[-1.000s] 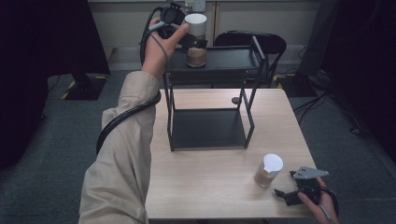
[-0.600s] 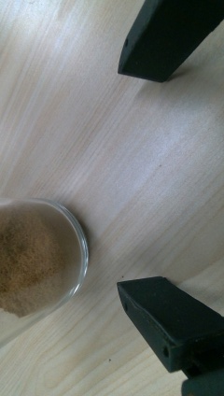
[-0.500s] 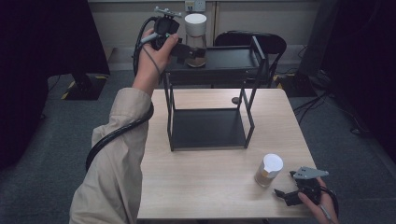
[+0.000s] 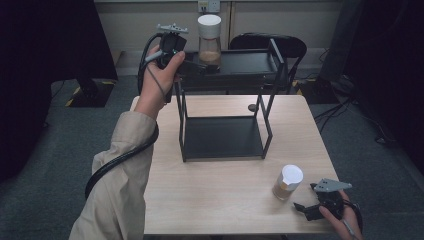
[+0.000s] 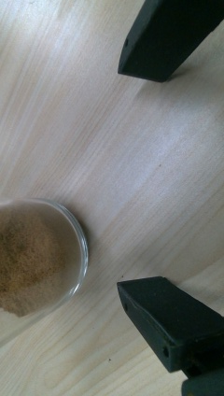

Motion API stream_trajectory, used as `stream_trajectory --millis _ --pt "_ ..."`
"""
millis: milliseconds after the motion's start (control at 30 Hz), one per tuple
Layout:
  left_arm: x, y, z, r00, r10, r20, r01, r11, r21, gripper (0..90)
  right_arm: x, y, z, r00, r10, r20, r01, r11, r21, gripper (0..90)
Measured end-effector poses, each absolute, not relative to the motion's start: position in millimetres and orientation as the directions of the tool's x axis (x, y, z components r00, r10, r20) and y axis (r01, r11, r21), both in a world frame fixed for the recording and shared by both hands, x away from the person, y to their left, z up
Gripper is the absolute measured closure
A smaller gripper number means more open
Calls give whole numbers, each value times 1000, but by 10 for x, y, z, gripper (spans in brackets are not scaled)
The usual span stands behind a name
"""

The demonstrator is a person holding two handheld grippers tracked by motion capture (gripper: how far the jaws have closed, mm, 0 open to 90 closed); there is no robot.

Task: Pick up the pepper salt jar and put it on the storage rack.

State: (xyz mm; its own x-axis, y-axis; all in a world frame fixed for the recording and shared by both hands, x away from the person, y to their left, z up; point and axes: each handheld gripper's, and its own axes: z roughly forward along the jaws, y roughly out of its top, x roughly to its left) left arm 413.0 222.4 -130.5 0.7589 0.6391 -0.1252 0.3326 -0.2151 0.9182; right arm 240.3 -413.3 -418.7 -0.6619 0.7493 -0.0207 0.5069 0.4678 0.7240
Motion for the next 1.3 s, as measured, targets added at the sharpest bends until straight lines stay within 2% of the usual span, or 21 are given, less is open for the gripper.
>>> stream_trajectory --millis 367,1300 --pt "4079 2271 -1500 793 592 -148 330 -213 920 9 2403 -4133 -4187 -662 749 -21 507 468 724 0" --pt "3919 2311 -2101 813 557 -172 336 -207 919 9 2402 -4133 -4189 -662 749 -21 506 467 725 0"
